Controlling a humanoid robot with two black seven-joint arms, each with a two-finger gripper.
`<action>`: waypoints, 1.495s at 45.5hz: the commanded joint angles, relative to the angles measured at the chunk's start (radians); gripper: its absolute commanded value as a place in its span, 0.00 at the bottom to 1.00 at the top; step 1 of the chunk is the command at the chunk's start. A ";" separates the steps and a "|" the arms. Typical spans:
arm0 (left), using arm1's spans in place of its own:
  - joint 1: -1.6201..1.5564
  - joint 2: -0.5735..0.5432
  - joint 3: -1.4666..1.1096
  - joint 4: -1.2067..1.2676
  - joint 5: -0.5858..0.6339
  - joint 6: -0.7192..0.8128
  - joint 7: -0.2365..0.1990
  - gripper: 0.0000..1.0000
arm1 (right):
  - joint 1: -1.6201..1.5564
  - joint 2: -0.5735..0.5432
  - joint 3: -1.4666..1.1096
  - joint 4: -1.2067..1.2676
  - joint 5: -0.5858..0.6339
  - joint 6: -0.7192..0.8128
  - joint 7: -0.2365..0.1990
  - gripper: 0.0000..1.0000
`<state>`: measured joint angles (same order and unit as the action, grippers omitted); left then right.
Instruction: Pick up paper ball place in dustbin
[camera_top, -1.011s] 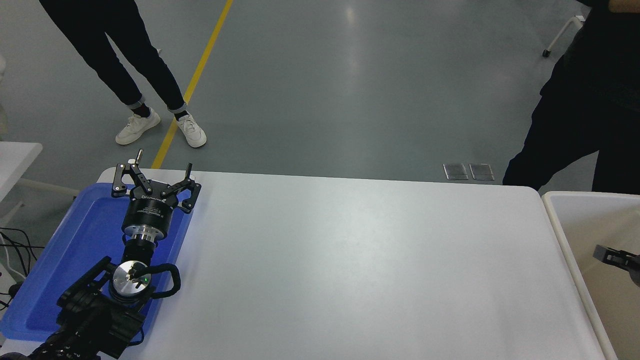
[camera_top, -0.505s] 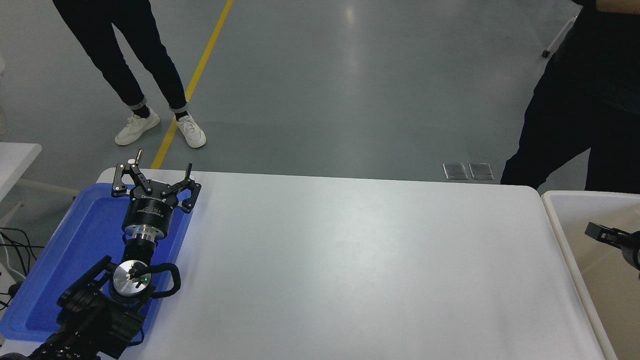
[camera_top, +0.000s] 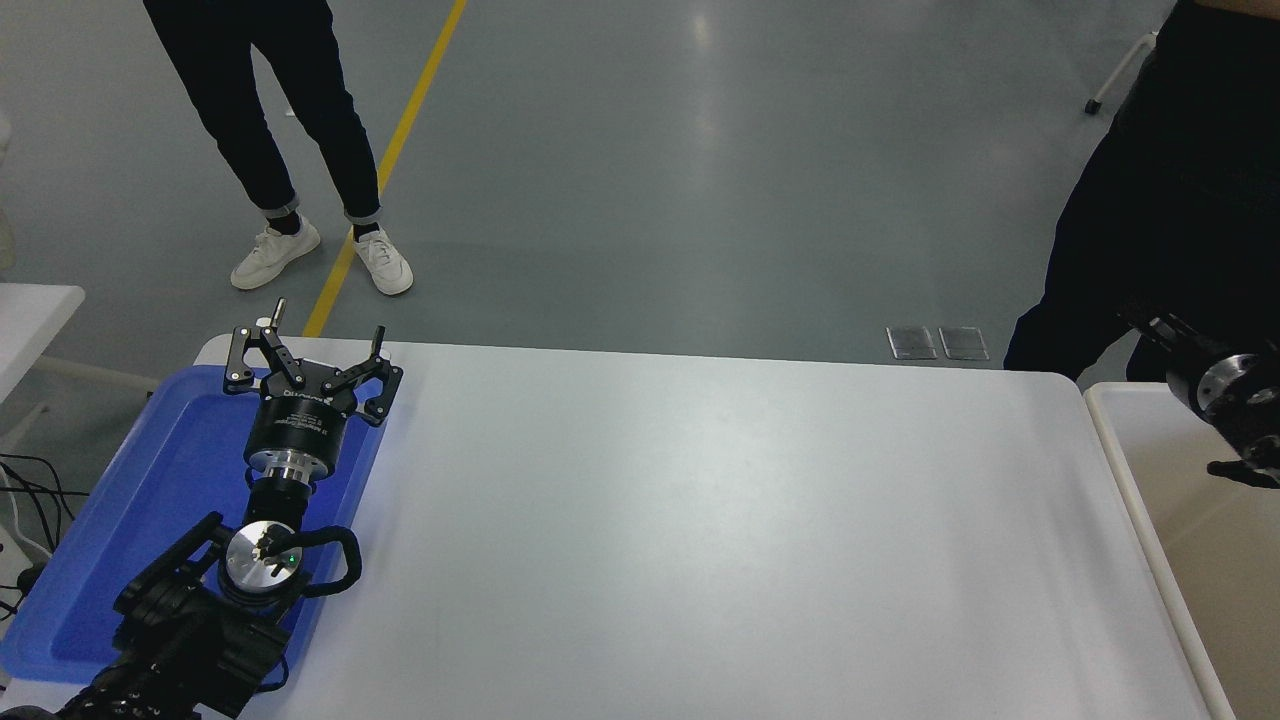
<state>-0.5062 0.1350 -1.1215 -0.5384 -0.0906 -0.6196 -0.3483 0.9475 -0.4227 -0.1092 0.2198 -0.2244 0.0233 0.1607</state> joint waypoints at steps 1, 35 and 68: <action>0.000 0.000 0.000 0.000 0.000 0.001 0.000 1.00 | -0.007 0.012 0.385 0.154 0.020 0.003 0.007 1.00; 0.000 0.000 0.000 0.000 0.000 0.001 0.000 1.00 | -0.170 0.071 0.737 0.379 0.332 0.208 0.007 1.00; 0.000 0.000 0.000 0.000 0.000 0.001 0.000 1.00 | -0.328 0.098 0.896 0.354 0.335 0.415 0.011 1.00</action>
<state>-0.5062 0.1350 -1.1219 -0.5384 -0.0904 -0.6182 -0.3482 0.6541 -0.3298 0.7375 0.5799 0.1069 0.3871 0.1712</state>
